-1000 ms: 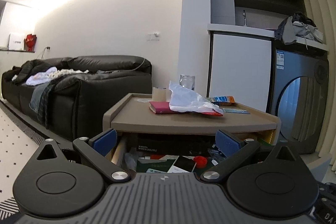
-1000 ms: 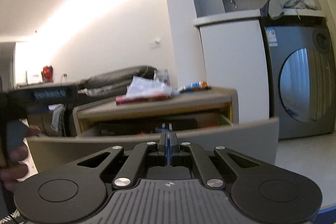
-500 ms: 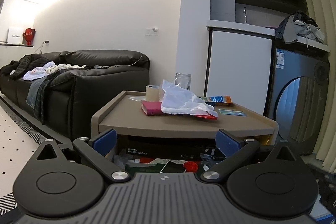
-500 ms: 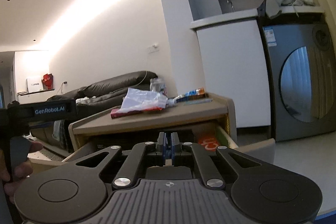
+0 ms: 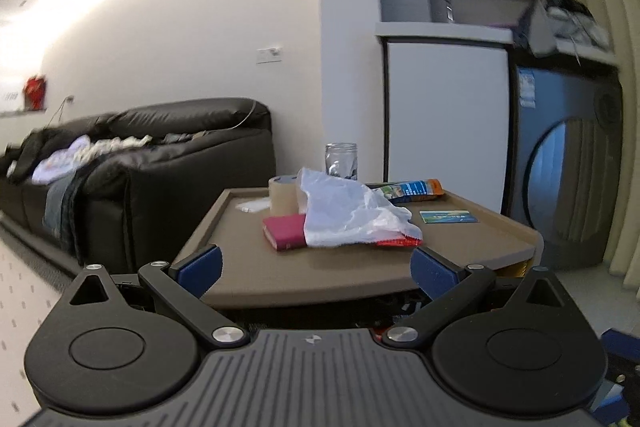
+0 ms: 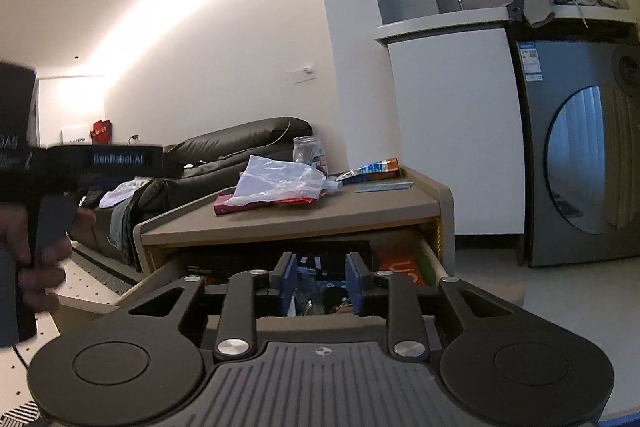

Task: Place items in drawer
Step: 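Hold the drawer open with the right gripper while the left gripper moves over the nightstand top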

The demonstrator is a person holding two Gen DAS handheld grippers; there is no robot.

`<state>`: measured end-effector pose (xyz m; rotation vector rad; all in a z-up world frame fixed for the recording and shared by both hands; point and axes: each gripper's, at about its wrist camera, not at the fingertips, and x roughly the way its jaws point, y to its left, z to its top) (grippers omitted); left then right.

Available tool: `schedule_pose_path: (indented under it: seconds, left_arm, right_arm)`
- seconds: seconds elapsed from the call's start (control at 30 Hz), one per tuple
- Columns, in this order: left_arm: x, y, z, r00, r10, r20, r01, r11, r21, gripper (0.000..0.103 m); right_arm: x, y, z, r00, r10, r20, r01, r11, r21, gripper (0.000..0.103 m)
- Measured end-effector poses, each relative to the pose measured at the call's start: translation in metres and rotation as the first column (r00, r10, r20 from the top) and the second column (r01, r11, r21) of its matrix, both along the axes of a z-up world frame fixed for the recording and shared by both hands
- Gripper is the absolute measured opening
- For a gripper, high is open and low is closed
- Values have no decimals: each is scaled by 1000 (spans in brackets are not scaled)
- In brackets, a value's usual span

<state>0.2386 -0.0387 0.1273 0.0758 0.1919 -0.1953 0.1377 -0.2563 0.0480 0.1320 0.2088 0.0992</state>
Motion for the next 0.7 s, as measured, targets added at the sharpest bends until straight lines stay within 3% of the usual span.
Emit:
schedule_pose_path:
  seconds: [0.1, 0.33, 0.7]
  left_arm:
    - [8, -5, 12, 1000, -21, 21, 21, 999, 28, 103]
    - [37, -22, 27, 993, -121, -18, 122, 991, 62, 103]
    - [70, -32, 33, 991, -128, -41, 131, 989, 75, 103]
  right_arm:
    - [5, -6, 4, 1000, 7, -8, -7, 1000, -2, 32]
    - [15, -19, 10, 999, 40, -29, -40, 999, 2, 39]
    - [43, -21, 7, 993, 102, -67, -102, 995, 2, 39]
